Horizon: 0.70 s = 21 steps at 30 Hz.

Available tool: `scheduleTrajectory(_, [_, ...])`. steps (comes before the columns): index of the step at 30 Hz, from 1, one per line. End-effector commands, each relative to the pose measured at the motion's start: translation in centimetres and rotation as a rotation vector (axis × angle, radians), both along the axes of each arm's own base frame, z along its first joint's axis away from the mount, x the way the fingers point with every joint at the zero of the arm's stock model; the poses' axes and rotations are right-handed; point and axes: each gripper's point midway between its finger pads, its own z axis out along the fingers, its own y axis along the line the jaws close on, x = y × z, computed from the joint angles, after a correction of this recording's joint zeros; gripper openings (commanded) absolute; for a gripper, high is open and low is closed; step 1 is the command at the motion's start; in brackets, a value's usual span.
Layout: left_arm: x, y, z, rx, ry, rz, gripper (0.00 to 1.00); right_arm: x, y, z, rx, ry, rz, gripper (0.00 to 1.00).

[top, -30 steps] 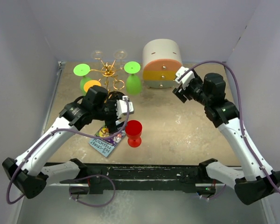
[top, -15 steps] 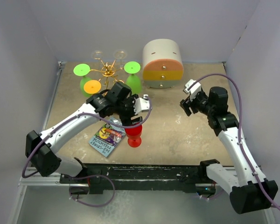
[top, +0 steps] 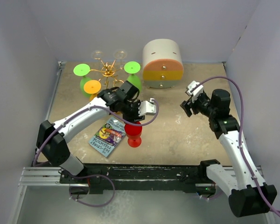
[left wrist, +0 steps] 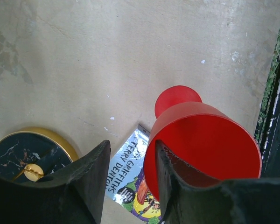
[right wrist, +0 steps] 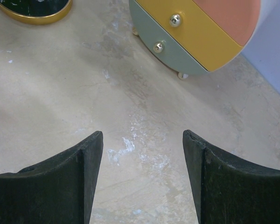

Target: Place the wine glass upside down on the wine glass rack

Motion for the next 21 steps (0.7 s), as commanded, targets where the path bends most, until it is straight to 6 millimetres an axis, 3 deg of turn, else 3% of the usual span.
scheduleTrajectory(1, [-0.6,-0.8,0.8,-0.014,0.018,-0.072,0.42,0.1,0.3,1.3,0.019,-0.052,0.015,0.72])
scheduleTrajectory(7, [-1.2,-0.7,1.3,-0.014,0.040,-0.107,0.16,0.3,0.0,1.6,0.024,-0.063,-0.004,0.74])
scheduleTrajectory(11, [-2.5,-0.7,2.8,-0.041,0.062,-0.154,0.00,0.6,-0.6,1.9,0.028,-0.071,-0.044,0.77])
scheduleTrajectory(12, [-2.7,-0.7,3.4,-0.052,0.060,-0.162,0.00,0.7,-0.8,2.0,0.027,-0.074,-0.054,0.78])
scheduleTrajectory(16, [-4.0,-0.6,7.0,-0.129,0.031,-0.191,0.00,1.1,-1.8,3.2,0.005,-0.094,-0.103,0.79])
scheduleTrajectory(21, [-5.7,-0.6,14.7,-0.321,-0.091,-0.197,0.00,1.3,-2.6,5.5,-0.010,-0.101,-0.148,0.80])
